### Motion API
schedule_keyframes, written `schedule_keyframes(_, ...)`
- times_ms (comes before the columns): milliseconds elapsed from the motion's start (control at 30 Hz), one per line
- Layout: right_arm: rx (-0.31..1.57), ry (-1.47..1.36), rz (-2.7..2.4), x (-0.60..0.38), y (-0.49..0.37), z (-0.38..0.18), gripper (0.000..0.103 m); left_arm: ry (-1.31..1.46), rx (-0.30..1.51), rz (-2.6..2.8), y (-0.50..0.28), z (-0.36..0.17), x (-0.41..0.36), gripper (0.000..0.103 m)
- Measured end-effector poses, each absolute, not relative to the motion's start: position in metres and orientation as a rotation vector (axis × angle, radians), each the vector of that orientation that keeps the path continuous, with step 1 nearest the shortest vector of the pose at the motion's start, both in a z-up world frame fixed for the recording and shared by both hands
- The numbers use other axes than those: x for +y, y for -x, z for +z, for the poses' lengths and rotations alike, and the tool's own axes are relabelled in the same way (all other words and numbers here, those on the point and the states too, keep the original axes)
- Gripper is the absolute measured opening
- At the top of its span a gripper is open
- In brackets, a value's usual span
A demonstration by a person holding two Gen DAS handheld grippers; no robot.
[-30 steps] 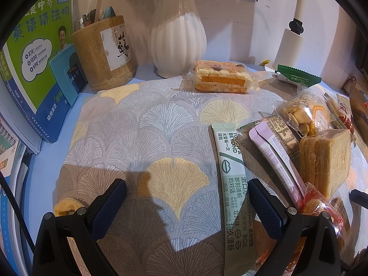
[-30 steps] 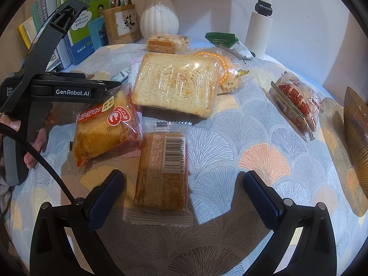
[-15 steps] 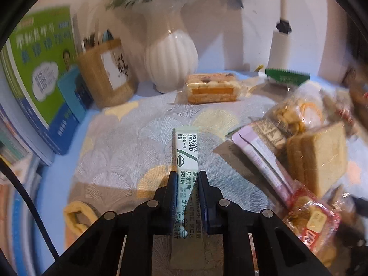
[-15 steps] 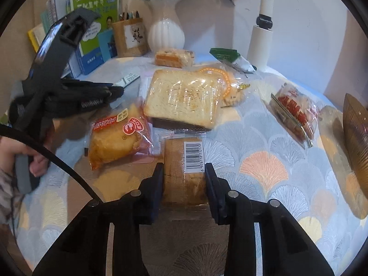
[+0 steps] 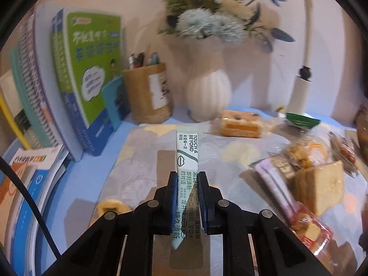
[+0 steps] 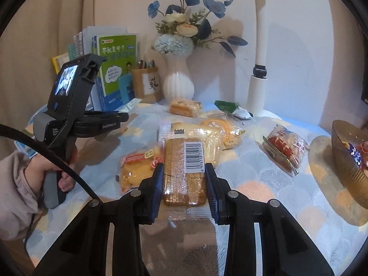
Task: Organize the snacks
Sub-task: 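Lift the sachet with the left tool while the right tool lifts the pastry packet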
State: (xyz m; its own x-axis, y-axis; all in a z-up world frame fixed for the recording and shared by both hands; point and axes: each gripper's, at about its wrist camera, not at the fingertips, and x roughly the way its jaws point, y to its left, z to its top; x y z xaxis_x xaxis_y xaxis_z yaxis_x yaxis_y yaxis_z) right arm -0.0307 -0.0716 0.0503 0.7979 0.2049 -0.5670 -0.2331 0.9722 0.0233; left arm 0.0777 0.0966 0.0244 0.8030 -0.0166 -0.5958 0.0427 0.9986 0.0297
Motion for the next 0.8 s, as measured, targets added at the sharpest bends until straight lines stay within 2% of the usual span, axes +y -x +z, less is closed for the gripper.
schedule_keyframes(400,0.483,-0.060,0.276,-0.090,0.059,0.074,0.032,0.065,0.666,-0.029,-0.083,0.019,0.115,0.017)
schedule_keyframes(800,0.469,-0.158,0.279,-0.110,0.065,0.078,0.033,0.129,0.644,-0.004,-0.077,0.021,0.127,0.017)
